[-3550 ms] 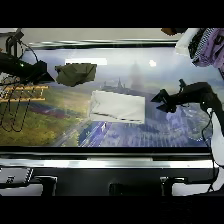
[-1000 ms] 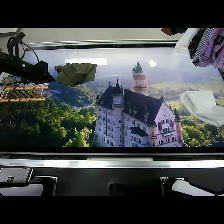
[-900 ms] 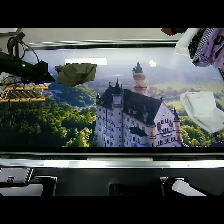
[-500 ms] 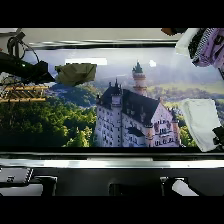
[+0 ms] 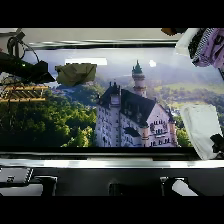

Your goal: Fold the clothes and pants, and hang the long-sleeved shirts on hangers.

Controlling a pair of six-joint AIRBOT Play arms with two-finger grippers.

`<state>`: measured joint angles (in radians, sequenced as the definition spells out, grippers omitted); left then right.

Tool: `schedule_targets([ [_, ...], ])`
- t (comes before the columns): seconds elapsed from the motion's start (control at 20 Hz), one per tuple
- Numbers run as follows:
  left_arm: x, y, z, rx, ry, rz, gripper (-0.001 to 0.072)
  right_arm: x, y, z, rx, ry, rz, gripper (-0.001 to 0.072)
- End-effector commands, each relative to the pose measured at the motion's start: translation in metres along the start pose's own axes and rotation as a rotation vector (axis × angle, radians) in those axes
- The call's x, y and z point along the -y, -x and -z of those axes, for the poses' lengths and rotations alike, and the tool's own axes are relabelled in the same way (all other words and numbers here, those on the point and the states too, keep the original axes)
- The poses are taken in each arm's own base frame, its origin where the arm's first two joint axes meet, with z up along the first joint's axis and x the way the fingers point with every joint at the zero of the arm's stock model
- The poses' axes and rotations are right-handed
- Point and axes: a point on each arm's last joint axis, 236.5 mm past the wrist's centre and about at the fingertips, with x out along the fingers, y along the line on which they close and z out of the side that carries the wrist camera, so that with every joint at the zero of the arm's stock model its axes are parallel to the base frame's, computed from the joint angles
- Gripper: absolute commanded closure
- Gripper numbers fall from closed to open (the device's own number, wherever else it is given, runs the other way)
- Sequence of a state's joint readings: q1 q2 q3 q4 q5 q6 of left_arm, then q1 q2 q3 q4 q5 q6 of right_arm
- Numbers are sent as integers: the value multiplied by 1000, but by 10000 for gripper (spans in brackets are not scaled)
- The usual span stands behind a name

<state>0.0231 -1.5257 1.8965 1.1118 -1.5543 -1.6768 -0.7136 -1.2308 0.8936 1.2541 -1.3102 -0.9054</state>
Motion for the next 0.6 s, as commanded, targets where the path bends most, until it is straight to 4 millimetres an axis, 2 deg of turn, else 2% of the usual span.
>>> schedule_targets([
  [0.0, 0, 0, 0, -1, 0, 0, 683, 13, 1, 10, -42, 28, 55, 460],
  [0.15, 0, 0, 0, -1, 0, 0, 683, 20, 10, 12, -39, 62, 61, 453],
  [0.2, 0, 0, 0, -1, 0, -1, 682, 18, 20, 6, 2, 46, 26, 453],
  [0.25, 0, 0, 0, -1, 0, -1, 681, 9, 38, -6, 70, 22, -48, 453],
  [0.35, -1, 0, 0, -1, 0, -1, 681, -33, 95, -32, 221, 8, -322, 463],
  [0.4, -1, 0, 0, -1, 0, -1, 681, -67, 137, -41, 298, 32, -522, 498],
  [0.45, -1, 0, 0, -1, -1, -1, 682, -97, 174, -40, 338, 76, -682, 583],
  [0.5, -1, 0, 0, -1, -13, -1, 683, -125, 204, -28, 354, 154, -798, 601],
  [0.55, -2, 0, 0, 1, -49, -8, 683, -154, 226, -6, 365, 265, -877, 607],
])
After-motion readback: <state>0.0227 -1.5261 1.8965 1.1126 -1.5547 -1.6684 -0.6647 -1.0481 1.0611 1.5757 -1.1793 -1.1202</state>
